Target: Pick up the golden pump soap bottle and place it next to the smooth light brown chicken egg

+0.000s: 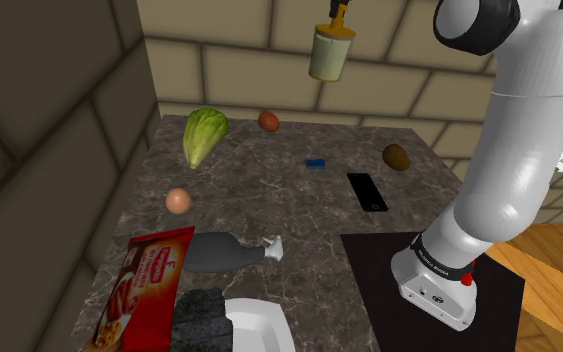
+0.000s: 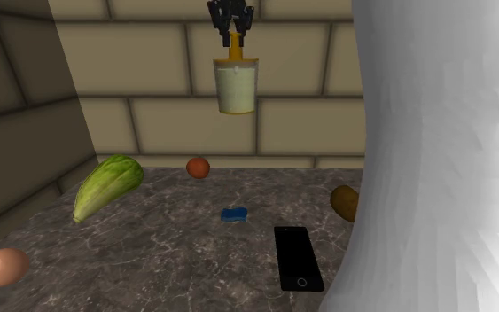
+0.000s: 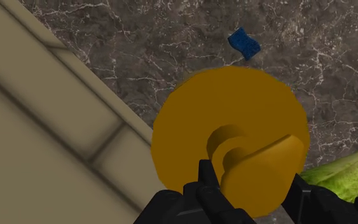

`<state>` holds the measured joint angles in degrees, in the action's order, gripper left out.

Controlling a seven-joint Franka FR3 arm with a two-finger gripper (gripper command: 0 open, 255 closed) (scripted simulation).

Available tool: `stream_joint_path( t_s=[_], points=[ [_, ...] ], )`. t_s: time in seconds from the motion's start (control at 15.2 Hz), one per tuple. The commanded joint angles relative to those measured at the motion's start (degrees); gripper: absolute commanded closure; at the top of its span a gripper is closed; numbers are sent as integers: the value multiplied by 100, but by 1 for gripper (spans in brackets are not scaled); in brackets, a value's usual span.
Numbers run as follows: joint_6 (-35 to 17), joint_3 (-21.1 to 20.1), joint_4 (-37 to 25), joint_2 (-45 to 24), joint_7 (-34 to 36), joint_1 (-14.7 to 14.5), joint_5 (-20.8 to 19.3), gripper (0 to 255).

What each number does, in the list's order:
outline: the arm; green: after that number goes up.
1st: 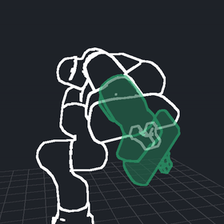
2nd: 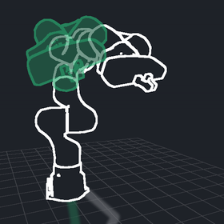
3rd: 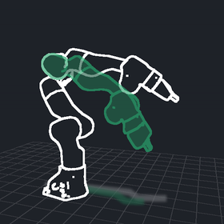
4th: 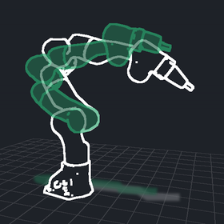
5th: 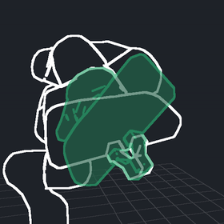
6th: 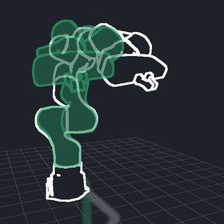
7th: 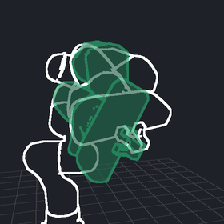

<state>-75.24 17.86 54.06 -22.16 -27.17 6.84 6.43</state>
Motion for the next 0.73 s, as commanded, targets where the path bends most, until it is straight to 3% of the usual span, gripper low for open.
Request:
stream_joint_path(
  t_s=[0.0, 0.66],
  points=[
    [-103, -44, 324, 233, 202, -218, -86, 255],
    [-471, -498, 1526, 1109, 1561, -1293, -434, 255]
  ],
)
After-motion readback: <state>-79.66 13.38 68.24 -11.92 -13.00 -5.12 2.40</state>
